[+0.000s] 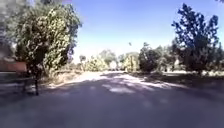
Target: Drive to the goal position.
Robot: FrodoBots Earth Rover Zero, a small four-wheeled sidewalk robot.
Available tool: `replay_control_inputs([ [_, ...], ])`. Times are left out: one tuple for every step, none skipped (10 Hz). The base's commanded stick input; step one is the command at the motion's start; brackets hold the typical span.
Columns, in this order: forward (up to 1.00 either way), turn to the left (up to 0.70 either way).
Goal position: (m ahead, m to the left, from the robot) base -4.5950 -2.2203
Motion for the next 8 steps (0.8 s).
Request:
replay_control_inputs([
  [1.00, 0.00],
  [1.00, 0.00],
  [1.00, 0.00],
  [1.00, 0.00],
  [1.00, 0.00],
  [1.00, 0.05],
  [1.00, 0.19],
  [1.00, 0.33],
])
